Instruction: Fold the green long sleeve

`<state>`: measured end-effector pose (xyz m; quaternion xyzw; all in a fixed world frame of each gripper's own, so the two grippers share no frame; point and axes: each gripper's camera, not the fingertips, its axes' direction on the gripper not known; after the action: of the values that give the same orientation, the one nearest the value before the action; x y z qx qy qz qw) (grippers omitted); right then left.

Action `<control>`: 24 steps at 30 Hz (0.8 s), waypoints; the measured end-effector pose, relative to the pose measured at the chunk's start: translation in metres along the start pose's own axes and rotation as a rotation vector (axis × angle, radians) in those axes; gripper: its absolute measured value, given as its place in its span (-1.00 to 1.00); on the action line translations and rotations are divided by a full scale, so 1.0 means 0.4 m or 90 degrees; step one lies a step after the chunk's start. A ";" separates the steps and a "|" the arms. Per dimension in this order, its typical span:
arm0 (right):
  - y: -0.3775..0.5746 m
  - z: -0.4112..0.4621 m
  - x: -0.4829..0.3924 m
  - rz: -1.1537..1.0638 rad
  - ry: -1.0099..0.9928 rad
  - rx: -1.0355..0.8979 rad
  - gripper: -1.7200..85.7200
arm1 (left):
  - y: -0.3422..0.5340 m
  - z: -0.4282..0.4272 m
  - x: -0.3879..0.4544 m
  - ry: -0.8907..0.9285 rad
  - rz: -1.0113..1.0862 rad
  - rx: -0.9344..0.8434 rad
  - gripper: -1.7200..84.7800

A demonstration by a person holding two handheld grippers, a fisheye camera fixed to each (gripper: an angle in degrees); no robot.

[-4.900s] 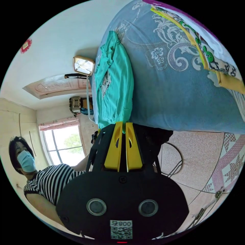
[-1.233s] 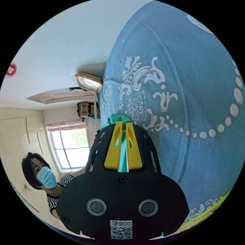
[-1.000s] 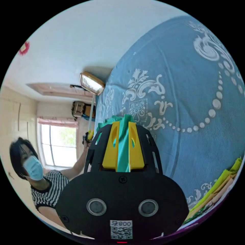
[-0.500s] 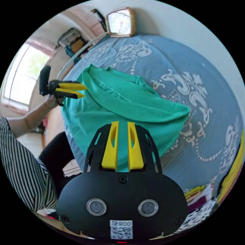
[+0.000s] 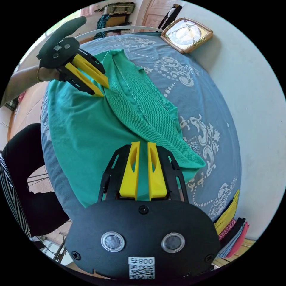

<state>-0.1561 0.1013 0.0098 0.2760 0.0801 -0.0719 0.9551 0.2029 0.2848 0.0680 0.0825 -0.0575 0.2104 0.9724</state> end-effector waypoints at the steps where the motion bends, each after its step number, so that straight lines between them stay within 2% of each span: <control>1: -0.001 -0.005 0.000 0.005 0.002 0.005 -0.83 | -0.001 0.003 0.003 0.003 -0.002 0.001 -0.79; 14: -0.029 -0.020 0.034 -0.006 0.017 0.004 -0.88 | -0.072 0.061 0.043 0.027 0.026 -0.012 -0.84; 20: -0.015 -0.057 0.128 0.033 0.019 0.037 -0.96 | -0.080 0.000 -0.017 0.035 -0.012 0.040 -0.93; 24: -0.014 -0.062 0.200 0.048 0.039 0.035 -0.96 | -0.120 -0.043 -0.084 -0.018 -0.017 0.068 -0.94</control>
<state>-0.0817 0.1025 -0.0290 0.3073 0.0972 -0.0297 0.9462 0.1939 0.2313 0.0397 0.1377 -0.0585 0.1987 0.9686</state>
